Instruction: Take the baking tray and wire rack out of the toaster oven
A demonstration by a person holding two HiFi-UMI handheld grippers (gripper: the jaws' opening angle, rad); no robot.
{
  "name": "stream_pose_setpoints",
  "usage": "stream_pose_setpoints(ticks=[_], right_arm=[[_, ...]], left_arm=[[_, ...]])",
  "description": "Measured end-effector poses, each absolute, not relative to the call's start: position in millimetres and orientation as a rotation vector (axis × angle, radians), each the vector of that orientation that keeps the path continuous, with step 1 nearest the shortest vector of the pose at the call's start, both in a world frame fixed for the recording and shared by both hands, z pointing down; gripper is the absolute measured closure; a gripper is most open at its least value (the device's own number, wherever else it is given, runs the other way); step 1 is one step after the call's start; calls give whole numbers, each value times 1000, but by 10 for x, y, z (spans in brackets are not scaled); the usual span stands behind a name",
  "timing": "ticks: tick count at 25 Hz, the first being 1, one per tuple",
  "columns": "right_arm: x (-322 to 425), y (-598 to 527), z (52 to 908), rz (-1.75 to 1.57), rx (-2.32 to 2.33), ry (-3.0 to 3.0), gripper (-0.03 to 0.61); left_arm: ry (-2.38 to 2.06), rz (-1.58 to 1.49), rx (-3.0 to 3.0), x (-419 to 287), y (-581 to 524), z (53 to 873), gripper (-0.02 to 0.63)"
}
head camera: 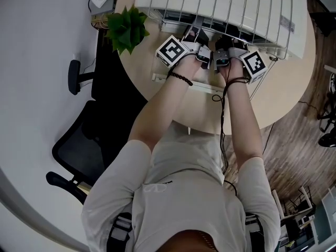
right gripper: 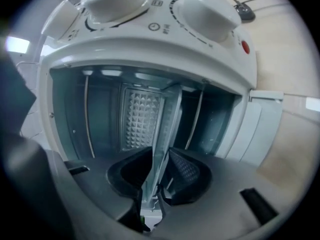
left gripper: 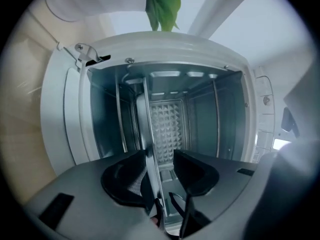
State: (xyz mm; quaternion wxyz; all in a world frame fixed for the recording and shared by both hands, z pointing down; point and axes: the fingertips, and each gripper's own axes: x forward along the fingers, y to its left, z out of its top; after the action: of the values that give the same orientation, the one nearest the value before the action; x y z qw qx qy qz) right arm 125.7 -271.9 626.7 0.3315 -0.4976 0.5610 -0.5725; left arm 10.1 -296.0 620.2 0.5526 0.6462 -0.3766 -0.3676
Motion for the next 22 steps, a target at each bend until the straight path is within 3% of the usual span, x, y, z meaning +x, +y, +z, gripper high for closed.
stream_pose_setpoints(ticks=[4,6,15,22], right_arm=[[1271,-2757,6300,-1498,-1307,1450,480],[1279,-2753,6329,-1502,-1307,1444,515],[1275,-2747,6329,-1498,-1271,1424,532],[1258,-2603,6294,-1499,-1270,1405,546]], left_arm=[[-886,-892,1467,85,-2993,6276,490],[-886,-903,1443,76,-2996,6313,527],[-863,-934,1447,72,-2964,6267,603],[-847,-928,1452,64,-2821,6235,607]])
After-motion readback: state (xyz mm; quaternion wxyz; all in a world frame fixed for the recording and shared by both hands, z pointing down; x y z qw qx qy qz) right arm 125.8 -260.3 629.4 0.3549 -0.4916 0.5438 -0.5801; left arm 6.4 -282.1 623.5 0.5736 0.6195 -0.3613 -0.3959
